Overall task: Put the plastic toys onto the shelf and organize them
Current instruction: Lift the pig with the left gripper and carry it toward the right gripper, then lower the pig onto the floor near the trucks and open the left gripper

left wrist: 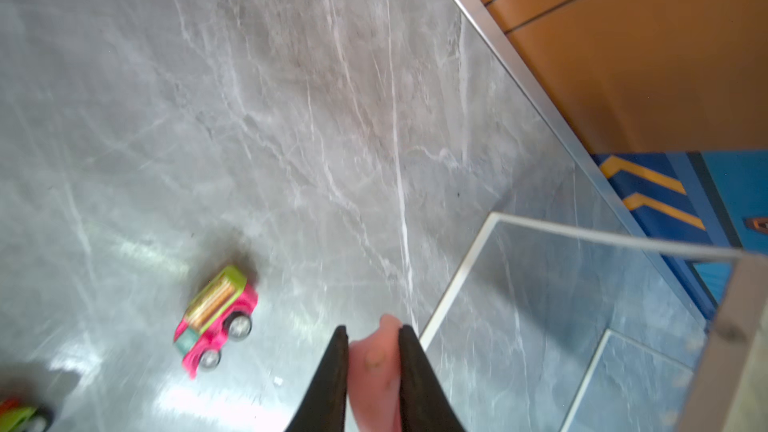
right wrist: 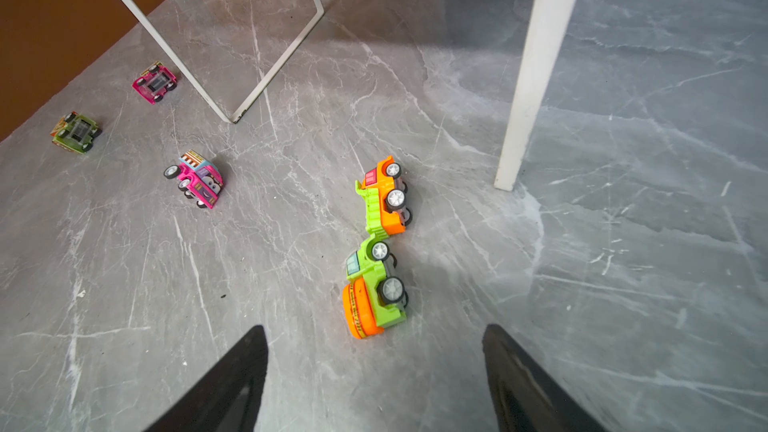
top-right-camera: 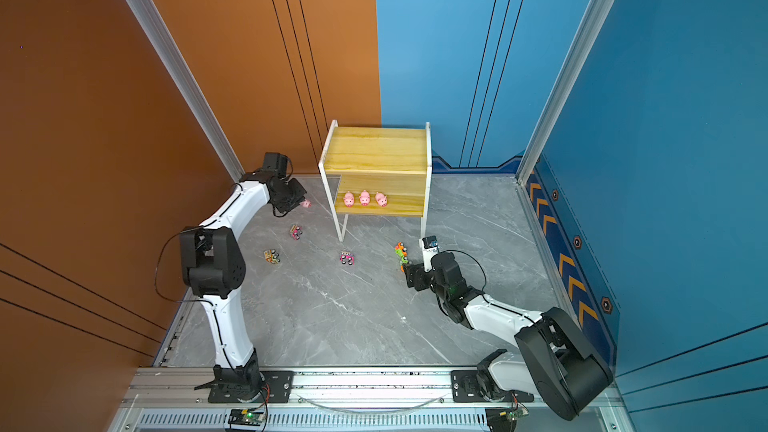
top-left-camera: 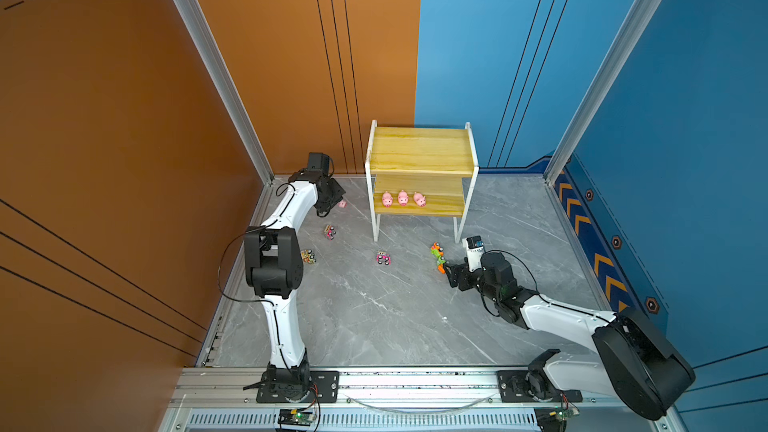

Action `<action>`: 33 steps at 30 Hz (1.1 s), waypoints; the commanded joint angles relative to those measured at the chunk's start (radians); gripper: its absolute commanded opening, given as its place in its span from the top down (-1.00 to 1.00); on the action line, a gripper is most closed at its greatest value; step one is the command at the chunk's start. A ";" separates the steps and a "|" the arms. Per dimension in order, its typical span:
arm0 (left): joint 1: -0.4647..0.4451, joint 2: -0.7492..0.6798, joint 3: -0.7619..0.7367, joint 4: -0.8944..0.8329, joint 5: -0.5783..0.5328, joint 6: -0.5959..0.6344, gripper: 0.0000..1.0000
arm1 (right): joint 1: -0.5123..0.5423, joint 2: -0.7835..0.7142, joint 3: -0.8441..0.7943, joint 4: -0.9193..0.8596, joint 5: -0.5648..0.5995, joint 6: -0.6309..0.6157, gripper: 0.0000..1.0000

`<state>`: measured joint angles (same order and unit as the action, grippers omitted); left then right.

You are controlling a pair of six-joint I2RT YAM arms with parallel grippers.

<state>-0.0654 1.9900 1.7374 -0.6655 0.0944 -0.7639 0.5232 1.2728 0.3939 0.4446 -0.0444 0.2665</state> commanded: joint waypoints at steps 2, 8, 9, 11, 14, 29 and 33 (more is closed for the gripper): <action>-0.038 -0.164 -0.192 -0.021 0.043 0.078 0.56 | -0.005 -0.058 0.038 -0.058 0.049 0.022 -0.60; -0.135 -0.437 -0.510 0.086 0.057 0.080 0.55 | -0.005 -0.142 0.073 -0.180 0.102 0.046 -0.59; -0.163 -0.469 -0.543 0.099 0.054 0.080 0.55 | -0.005 -0.158 0.078 -0.201 0.109 0.048 -0.59; -0.236 -0.519 -0.596 0.123 0.055 0.096 0.55 | -0.004 -0.191 0.082 -0.240 0.125 0.059 -0.59; -0.361 -0.551 -0.653 0.180 0.049 0.103 0.54 | -0.003 -0.224 0.098 -0.313 0.137 0.074 -0.59; -0.699 -0.316 -0.668 0.426 0.026 0.146 0.50 | 0.001 -0.362 0.053 -0.491 0.169 0.120 -0.58; -0.704 -0.227 -0.628 0.432 0.029 0.165 0.49 | 0.004 -0.367 0.040 -0.489 0.163 0.119 -0.59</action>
<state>-0.7616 1.7241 1.0664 -0.2558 0.1326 -0.6327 0.5236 0.9192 0.4545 -0.0082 0.1032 0.3683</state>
